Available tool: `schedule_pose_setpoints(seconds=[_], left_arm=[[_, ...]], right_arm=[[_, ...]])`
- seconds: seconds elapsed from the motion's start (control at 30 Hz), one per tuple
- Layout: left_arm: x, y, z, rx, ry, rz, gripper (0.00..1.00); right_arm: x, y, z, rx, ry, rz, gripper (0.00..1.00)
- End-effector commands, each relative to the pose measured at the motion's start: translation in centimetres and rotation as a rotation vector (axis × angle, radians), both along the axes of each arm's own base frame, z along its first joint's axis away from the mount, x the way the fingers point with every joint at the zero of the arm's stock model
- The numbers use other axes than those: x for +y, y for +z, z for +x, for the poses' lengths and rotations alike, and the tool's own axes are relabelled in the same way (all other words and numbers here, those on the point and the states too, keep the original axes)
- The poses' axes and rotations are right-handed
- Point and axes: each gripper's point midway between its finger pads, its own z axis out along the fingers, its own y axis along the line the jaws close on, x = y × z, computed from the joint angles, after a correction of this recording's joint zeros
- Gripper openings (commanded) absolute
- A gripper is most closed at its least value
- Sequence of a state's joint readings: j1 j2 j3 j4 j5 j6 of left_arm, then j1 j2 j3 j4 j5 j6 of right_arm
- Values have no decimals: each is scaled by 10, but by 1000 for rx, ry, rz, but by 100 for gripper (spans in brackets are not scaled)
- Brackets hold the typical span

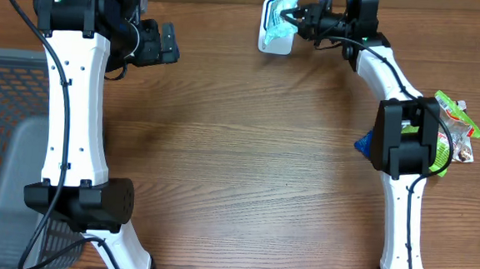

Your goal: Scan the item barcode

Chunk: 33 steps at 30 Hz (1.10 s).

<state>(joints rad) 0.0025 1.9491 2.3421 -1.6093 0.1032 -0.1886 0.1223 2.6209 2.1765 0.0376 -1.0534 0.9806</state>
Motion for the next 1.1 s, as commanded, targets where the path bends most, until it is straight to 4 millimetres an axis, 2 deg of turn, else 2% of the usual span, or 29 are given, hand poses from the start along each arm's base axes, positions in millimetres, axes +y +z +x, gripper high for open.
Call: schedule_pose_setpoints(seconds=[0.0,0.2,0.33,0.5,0.63,0.7,0.8,0.93,1.07], left_arm=[[2,3,2,-10,18,-2,100],[2,3,2,-10,18,-2,100],[2,3,2,-10,18,-2,100],[2,3,2,-10,18,-2,100],[2,3,2,-10,18,-2,100],[2,3,2,-10,18,-2,100],[2,3,2,-10,18,-2,100],[2,3,2,-10,18,-2,100],[2,3,2,-10,18,-2,100]], right_arm=[[3,33,-5,-59,32,21,4],[4,39,-7,-81,51,36,4],[7,54,-12,-101,90,79,4],[9,69,-20,-127,143,118,4],[11,77,-34,-166,225,129,4],[13,90,-45,-216,283,134,4],[12,119,-62,-287,351,133,4],[10,169,-90,-389,429,124,4],[7,210,-119,-468,496,113,4]])
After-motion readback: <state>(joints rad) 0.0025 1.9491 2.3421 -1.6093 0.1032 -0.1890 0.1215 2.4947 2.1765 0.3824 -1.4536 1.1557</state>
